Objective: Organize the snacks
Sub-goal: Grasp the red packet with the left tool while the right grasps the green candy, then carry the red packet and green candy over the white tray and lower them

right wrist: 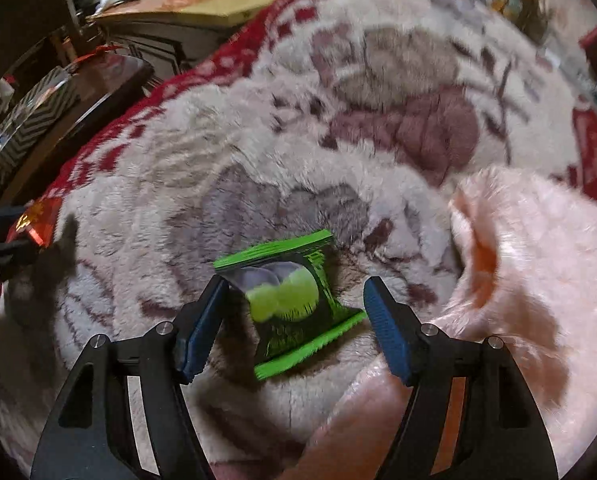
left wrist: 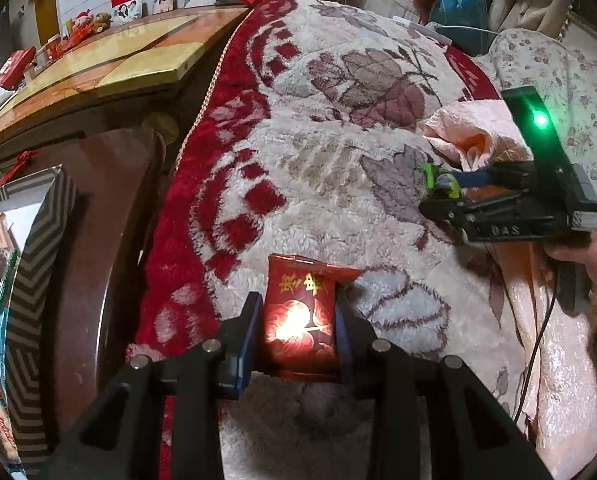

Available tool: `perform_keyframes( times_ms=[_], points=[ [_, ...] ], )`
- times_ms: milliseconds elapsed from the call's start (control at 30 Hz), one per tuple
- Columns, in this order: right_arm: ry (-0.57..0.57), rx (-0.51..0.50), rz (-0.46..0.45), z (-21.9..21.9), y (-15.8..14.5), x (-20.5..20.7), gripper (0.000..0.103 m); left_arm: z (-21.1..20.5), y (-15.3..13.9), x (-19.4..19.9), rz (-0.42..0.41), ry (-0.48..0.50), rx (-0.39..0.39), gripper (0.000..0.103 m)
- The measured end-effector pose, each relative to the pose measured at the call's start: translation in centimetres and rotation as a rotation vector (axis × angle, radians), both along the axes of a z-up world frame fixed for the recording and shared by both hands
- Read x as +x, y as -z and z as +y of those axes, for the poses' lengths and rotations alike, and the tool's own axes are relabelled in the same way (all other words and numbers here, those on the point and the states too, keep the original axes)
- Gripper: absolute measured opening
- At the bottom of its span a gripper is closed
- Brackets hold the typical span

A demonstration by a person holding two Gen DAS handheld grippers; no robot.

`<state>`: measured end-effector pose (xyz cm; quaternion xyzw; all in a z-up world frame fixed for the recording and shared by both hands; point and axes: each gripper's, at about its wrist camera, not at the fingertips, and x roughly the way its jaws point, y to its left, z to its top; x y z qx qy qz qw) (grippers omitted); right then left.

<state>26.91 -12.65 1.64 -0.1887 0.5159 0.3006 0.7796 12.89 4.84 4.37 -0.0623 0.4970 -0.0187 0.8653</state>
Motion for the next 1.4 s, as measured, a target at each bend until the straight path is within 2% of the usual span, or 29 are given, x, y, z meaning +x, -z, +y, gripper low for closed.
perform_keyframes(
  times_ms=[33,67,167,433,600,800,1133,1400],
  points=[
    [0.012,0.02,0.019,-0.1,0.3,0.1,0.053,-0.1,0.0,0.0,0.001,0.001,0.002,0.037],
    [0.028,0.053,0.034,-0.3,0.3,0.2,0.038,-0.1,0.0,-0.1,0.002,0.0,0.004,0.037],
    [0.059,0.076,0.003,-0.5,-0.4,-1.0,0.035,0.0,-0.2,-0.5,-0.004,-0.013,0.002,0.037],
    [0.161,0.206,-0.028,-0.2,-3.2,-7.5,0.034,0.7,-1.3,-2.9,-0.018,-0.067,0.013,0.037],
    [0.176,0.24,-0.02,1.8,-3.7,-12.4,0.034,1.5,-2.3,-5.3,-0.032,-0.094,0.034,0.037],
    [0.19,0.289,0.01,3.7,-4.3,-16.4,0.034,3.0,-3.4,-8.2,-0.044,-0.136,0.057,0.037],
    [0.132,0.299,0.036,8.2,-5.2,-20.4,0.034,6.3,-4.8,-12.3,-0.079,-0.213,0.079,0.037],
    [0.046,0.284,0.029,13.1,-6.5,-21.6,0.034,10.3,-6.0,-14.2,-0.103,-0.3,0.09,0.037]
  ],
)
